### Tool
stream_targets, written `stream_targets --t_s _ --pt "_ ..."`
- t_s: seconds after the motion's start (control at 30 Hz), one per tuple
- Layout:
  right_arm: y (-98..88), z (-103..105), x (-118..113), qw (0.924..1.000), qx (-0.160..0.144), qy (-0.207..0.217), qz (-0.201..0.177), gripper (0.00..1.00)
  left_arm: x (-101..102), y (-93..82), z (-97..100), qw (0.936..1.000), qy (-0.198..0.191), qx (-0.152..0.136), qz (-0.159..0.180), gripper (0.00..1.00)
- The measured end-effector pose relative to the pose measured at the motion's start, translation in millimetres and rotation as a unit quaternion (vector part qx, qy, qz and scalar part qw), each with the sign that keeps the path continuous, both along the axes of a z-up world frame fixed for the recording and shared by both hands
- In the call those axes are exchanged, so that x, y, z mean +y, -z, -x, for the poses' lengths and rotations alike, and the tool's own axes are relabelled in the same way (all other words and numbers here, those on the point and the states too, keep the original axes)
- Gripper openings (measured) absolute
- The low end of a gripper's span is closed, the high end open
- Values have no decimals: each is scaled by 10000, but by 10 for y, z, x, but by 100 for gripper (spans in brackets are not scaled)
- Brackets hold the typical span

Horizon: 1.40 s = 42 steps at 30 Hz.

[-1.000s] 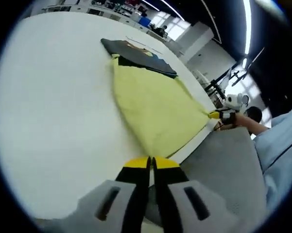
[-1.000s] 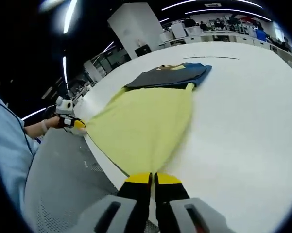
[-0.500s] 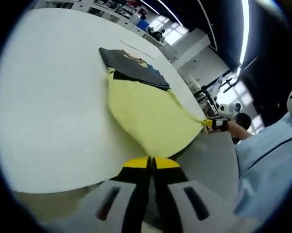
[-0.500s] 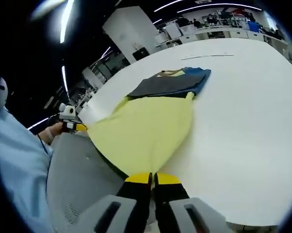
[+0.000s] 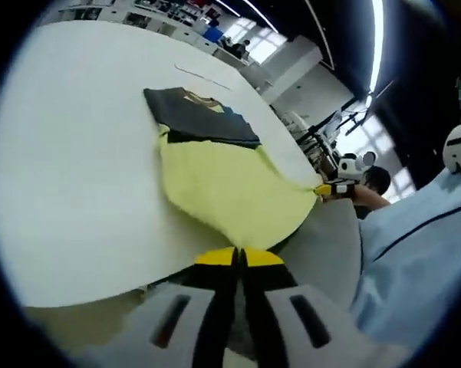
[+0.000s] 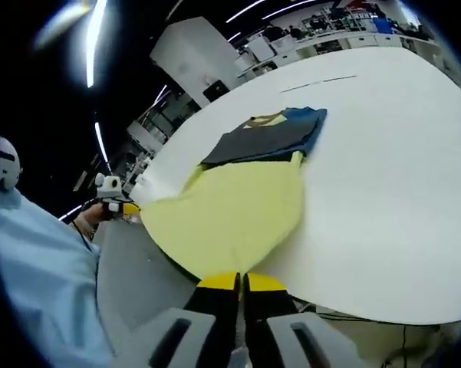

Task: Fold the garment on the visible template until the final outline fits inside the template.

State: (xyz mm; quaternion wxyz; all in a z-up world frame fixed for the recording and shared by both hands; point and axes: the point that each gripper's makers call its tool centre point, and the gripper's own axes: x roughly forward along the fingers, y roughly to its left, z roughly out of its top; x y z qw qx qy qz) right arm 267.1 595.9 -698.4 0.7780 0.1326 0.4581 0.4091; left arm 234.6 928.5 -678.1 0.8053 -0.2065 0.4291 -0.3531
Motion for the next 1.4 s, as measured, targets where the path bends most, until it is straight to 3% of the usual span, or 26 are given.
stream_targets --t_s 0.2,0.37,0.5,0.63,0.73,1.07,1.27,1.4 --pt "-228 -318 27 9992 -243 219 -238 0 24 -297 -361 9988 -79 -410 245 0" --pt "-459 -770 79 9969 -636 302 -363 0 173 -546 -929 9958 -195 -844 286 0" --pt "-674 -1225 140 9924 -1036 428 -505 0 256 -643 -1347 9932 -371 -1043 358 0" --pt "-816 -1621 208 9886 -1236 585 -631 0 284 -659 -1677 9908 -431 -1252 288 0" --pt "-814 -1837 260 9870 -1340 626 -636 0 292 -635 -1959 9885 -606 -1332 373 0" --pt "-721 -2450 313 9837 -1508 864 -454 0 337 -566 -2588 9829 -1081 -1453 324 0" --pt "-651 -2817 344 9813 -1599 1014 -348 0 393 -499 -2889 9785 -1390 -1480 356 0" --pt "-514 -2956 396 9826 -1545 1000 -252 0 395 -353 -3030 9781 -1506 -1405 311 0"
